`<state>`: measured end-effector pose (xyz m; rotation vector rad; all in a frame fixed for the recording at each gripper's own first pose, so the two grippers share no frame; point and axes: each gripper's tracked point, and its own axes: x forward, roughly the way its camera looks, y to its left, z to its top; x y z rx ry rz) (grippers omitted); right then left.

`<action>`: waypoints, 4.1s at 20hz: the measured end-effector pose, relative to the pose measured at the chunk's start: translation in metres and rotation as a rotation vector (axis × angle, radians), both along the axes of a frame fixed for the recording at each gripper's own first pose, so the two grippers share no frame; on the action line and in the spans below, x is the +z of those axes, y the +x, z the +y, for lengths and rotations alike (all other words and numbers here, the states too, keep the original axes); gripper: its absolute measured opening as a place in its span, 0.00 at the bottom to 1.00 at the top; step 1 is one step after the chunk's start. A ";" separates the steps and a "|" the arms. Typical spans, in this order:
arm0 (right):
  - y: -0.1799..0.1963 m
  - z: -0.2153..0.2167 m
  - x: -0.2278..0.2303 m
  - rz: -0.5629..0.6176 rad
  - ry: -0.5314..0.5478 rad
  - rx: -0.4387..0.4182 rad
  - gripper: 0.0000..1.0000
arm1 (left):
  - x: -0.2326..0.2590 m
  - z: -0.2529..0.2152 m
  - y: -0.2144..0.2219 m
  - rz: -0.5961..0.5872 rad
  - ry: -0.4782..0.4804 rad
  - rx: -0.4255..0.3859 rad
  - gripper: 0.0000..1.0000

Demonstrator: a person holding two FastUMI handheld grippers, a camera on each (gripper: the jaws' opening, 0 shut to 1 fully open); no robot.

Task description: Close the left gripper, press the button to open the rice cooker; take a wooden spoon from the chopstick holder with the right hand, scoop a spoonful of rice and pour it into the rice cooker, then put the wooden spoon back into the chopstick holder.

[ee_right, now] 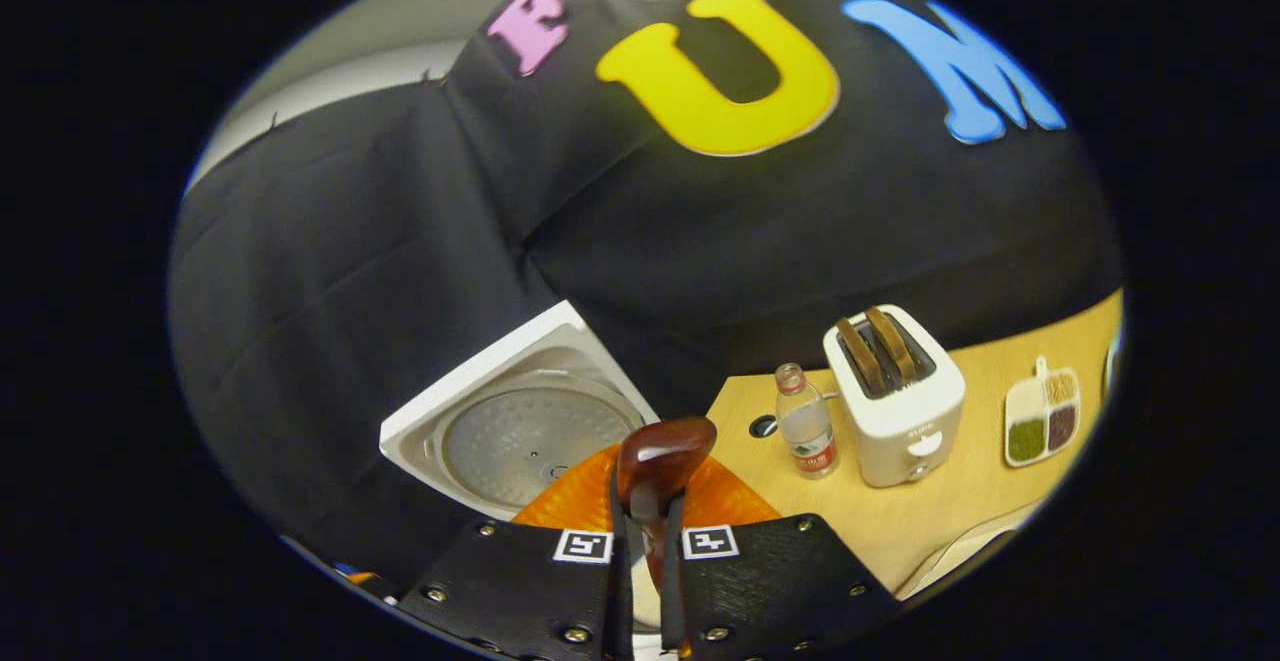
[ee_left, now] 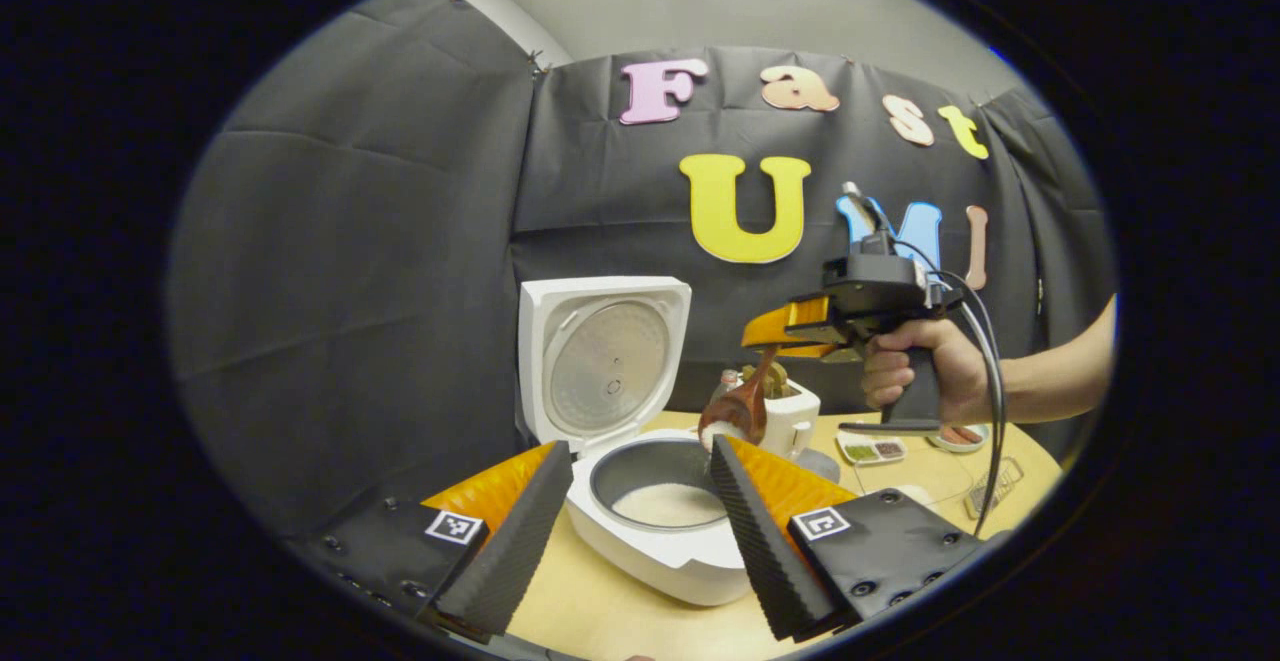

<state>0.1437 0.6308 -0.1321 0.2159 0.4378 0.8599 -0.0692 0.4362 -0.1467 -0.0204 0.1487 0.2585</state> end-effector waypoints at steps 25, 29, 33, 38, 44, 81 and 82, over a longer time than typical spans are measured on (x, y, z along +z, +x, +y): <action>-0.011 -0.059 0.023 0.130 0.184 -0.037 0.11 | 0.007 -0.016 -0.021 -0.033 -0.028 -0.033 0.96; -0.012 -0.133 0.015 0.253 0.302 -0.155 0.11 | 0.002 -0.037 -0.009 -0.025 -0.047 -0.073 0.99; -0.012 -0.213 0.018 0.303 0.384 -0.251 0.11 | 0.004 -0.064 0.003 -0.027 -0.062 -0.103 0.96; -0.012 -0.300 0.019 0.286 0.393 -0.349 0.11 | 0.011 -0.108 0.017 -0.025 -0.052 -0.151 0.96; -0.012 -0.385 0.019 0.259 0.385 -0.424 0.11 | 0.018 -0.152 0.028 -0.020 -0.031 -0.194 0.96; -0.036 -0.584 -0.138 0.165 -0.199 -0.802 0.98 | 0.028 -0.218 0.028 0.038 0.018 -0.178 0.99; -0.042 -0.591 -0.127 0.126 -0.228 -0.817 0.96 | 0.027 -0.217 0.030 0.039 0.015 -0.171 0.99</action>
